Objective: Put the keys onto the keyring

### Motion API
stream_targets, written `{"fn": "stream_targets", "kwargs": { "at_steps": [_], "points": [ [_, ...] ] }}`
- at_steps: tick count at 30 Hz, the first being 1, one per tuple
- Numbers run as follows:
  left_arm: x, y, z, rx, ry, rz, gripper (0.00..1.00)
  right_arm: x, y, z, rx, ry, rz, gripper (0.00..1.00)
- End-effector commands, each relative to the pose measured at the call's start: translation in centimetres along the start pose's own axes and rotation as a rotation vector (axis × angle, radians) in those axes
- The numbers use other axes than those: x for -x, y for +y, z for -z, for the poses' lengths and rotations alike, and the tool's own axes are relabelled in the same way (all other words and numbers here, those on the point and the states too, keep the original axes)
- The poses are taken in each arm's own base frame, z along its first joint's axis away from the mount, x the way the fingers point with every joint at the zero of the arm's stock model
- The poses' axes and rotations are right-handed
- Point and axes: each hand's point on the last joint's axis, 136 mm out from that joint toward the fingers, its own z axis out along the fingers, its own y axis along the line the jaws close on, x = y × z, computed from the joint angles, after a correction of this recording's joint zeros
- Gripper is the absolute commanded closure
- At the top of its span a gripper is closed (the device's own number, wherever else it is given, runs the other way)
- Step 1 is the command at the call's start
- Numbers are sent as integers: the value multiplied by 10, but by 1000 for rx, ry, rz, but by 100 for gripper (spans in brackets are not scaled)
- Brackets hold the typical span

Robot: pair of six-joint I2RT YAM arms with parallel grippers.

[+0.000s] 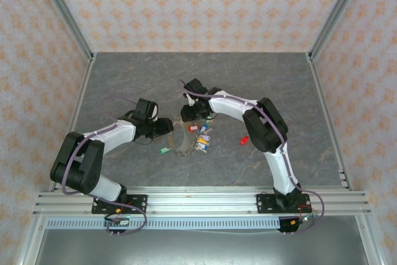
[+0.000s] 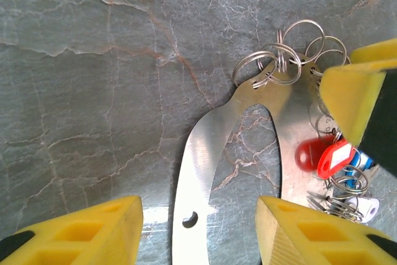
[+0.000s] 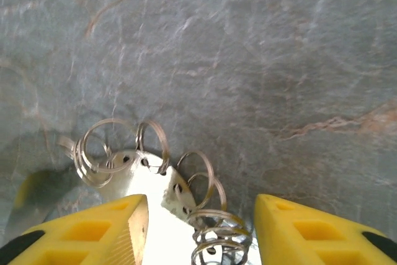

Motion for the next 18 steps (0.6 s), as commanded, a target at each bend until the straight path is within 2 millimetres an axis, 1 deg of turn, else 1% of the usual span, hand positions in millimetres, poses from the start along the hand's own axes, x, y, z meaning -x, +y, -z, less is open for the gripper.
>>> {"fn": "stream_targets", "kwargs": {
  "at_steps": [1, 3, 4, 7, 10, 13, 15, 18],
  "points": [
    [-2, -3, -4, -25, 5, 10, 50, -24, 5, -8, 50, 95, 50, 56],
    [-3, -6, -7, -42, 18, 8, 51, -29, 7, -11, 72, 104, 64, 59],
    [-4, -6, -9, -48, 27, 10, 52, -30, 7, -12, 82, 105, 63, 63],
    [-5, -6, -17, -47, 47, 10, 56, -33, 12, -12, 153, 108, 47, 68],
    [-7, 0, -26, -26, 65, 17, 58, -35, 15, -12, 202, 97, 36, 68],
    [-11, 3, -37, -27, 84, 32, 61, -43, 18, -13, 253, 109, 30, 66],
    [-14, 3, -41, -27, 95, 34, 63, -49, 20, -16, 282, 118, 30, 64],
    [-15, 3, -44, -22, 98, 33, 66, -57, 23, -17, 325, 126, 39, 66]
  ]
}}
